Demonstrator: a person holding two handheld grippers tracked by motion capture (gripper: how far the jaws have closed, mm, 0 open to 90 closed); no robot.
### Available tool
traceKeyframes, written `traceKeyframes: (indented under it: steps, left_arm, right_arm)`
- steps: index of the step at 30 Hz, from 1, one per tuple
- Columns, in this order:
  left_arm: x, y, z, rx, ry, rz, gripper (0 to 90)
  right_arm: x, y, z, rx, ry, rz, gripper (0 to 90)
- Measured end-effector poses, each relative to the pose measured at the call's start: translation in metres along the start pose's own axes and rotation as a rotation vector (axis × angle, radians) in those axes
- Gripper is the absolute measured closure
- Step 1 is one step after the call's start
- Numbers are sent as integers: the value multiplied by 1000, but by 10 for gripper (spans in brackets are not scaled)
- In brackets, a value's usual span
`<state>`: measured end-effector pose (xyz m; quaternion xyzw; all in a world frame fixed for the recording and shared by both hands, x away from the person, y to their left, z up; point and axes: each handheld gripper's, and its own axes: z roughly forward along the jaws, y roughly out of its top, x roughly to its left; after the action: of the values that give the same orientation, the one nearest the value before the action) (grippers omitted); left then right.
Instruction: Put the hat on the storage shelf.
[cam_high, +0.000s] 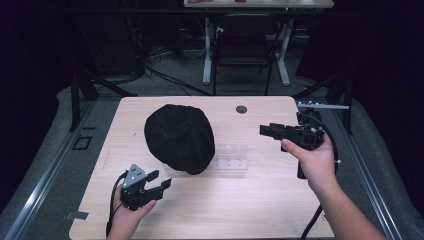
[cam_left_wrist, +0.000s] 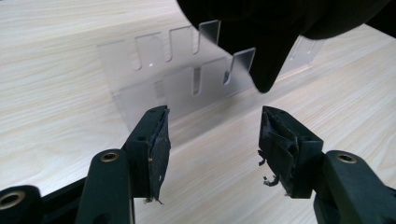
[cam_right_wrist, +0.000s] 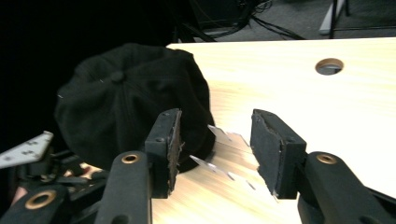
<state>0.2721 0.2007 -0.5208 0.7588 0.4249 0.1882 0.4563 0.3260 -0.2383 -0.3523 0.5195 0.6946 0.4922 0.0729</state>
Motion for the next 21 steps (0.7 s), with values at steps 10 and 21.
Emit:
traceKeyframes:
  steps: [10,21]
  left_arm:
    - [18,-16,-6,-17,42,-79,409]
    - [25,-26,-3,20,61,-96,376]
  right_arm:
    - [-11,-26,2,29,-81,-39,452]
    - [-25,-58,10,35,-120,-49,417]
